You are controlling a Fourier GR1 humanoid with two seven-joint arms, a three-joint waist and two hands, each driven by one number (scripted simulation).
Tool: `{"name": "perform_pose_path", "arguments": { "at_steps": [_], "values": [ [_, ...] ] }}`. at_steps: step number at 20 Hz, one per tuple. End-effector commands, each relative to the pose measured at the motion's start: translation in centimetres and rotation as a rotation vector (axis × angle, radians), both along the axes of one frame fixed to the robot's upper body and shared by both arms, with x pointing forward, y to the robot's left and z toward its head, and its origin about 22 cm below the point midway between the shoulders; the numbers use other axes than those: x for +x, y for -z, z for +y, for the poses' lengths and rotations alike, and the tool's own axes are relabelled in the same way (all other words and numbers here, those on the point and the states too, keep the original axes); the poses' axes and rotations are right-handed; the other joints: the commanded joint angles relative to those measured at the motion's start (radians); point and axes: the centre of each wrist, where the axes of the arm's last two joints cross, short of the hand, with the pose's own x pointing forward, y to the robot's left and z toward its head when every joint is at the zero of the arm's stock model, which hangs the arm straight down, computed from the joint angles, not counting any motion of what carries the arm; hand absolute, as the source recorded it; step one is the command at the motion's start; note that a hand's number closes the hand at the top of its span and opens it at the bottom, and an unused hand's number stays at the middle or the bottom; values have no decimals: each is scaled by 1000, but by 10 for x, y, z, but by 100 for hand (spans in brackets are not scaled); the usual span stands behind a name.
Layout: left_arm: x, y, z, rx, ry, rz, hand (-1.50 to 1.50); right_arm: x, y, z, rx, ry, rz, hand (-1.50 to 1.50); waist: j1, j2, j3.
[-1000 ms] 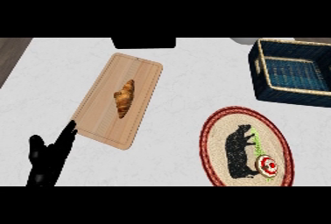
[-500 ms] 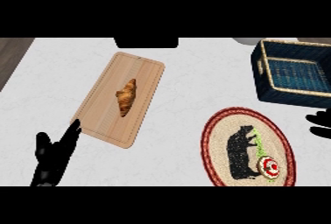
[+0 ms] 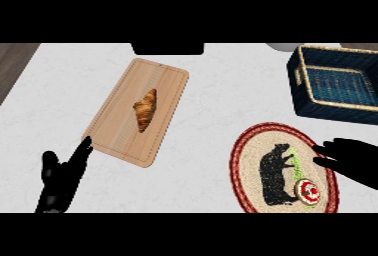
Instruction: Pick the cupcake from the placemat and place it in the basket
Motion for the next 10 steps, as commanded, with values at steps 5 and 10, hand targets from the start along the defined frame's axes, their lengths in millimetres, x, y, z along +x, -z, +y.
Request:
{"name": "perform_pose_path", "arguments": {
  "at_steps": [5,10],
  "values": [
    [-4,2,16,-9,-21,82,0,1,40,0,-10,-5,-1,-150,-4,6,-10],
    [-7,22,-3,3,-17,91,0,22,52,-13,3,4,-8,-150,0,7,-10]
  ]
}}
